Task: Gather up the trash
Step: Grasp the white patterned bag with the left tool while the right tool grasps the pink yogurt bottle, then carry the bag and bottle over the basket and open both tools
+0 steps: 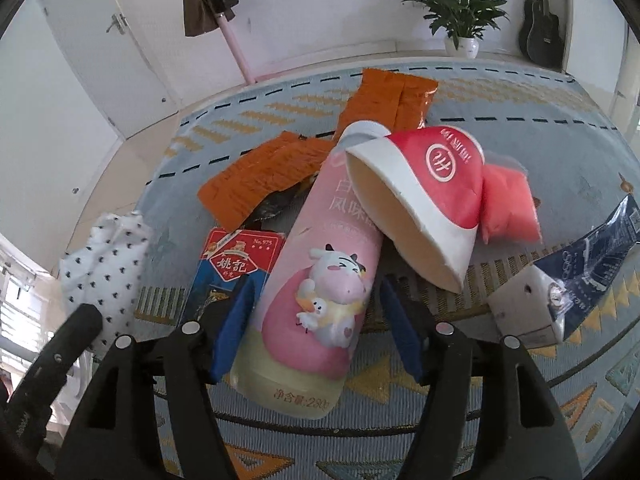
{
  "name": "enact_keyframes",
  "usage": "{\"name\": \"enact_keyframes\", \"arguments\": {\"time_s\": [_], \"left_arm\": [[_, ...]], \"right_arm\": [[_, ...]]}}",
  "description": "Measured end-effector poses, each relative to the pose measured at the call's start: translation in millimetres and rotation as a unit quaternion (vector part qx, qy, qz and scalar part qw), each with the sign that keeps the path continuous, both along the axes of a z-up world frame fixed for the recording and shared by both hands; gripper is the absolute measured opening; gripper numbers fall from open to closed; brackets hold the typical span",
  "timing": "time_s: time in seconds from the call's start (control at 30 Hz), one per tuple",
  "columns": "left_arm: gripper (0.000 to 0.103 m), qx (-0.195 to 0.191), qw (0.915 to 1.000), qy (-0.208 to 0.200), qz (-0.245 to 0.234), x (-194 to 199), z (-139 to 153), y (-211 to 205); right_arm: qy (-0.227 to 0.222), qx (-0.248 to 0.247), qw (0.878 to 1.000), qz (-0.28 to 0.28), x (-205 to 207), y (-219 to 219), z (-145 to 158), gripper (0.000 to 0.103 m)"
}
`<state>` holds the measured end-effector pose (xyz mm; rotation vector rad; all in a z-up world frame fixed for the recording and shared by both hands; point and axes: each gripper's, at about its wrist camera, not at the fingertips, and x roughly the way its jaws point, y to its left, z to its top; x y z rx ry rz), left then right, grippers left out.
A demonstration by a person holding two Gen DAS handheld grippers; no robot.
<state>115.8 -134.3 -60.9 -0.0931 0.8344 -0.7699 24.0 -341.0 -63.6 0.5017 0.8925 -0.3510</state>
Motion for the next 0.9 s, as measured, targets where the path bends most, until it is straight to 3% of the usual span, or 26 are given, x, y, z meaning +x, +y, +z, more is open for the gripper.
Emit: {"name": "enact_keyframes", "arguments": {"time_s": [0.17, 0.37, 0.5, 0.7, 0.77, 0.8, 0.83, 0.87, 0.9], "left_arm": [[0.008, -0.011, 0.9999, 0.000, 0.001, 1.3, 3.1, 3.0], [0.008, -0.027, 0.9996, 0.004, 0.008, 1.8, 7.7, 10.2], [0.008, -0.032, 0.9995, 0.000, 0.007, 0.1, 10.8, 10.8], [0.008, -0.040, 0.9992, -0.002, 0.008, 0.4, 14.4, 15.1], [0.008, -0.043, 0.9990, -0.002, 0.009, 0.9, 15.2, 18.1], [0.008, -0.040, 0.9992, -0.003, 0.009, 1.2, 14.9, 19.7], [0.008, -0.037, 0.9993, -0.005, 0.010, 1.5, 14.8, 22.3], [0.008, -0.036, 0.9993, -0.006, 0.012, 2.1, 15.5, 25.0], [0.008, -0.037, 0.9992, -0.004, 0.015, 3.1, 16.0, 29.3]], "right_arm": [[0.002, -0.012, 1.000, 0.019, -13.8, 5.3, 3.3, 0.050], [0.005, -0.022, 0.995, 0.095, -71.6, 15.3, 4.7, 0.049], [0.015, -0.019, 0.994, 0.110, -94.7, 13.2, 4.7, 0.049], [0.024, 0.000, 0.995, 0.094, -81.3, 3.9, 5.9, 0.050], [0.033, 0.007, 0.996, 0.084, -73.0, 2.7, 3.2, 0.062], [0.035, 0.014, 0.996, 0.081, -70.2, 1.8, 1.1, 0.062], [0.040, 0.015, 0.996, 0.081, -67.8, 1.9, -0.9, 0.061], [0.044, 0.012, 0.996, 0.082, -66.0, 4.1, -1.4, 0.050], [0.046, 0.003, 0.995, 0.084, -65.5, 7.0, -2.1, 0.046]]}}
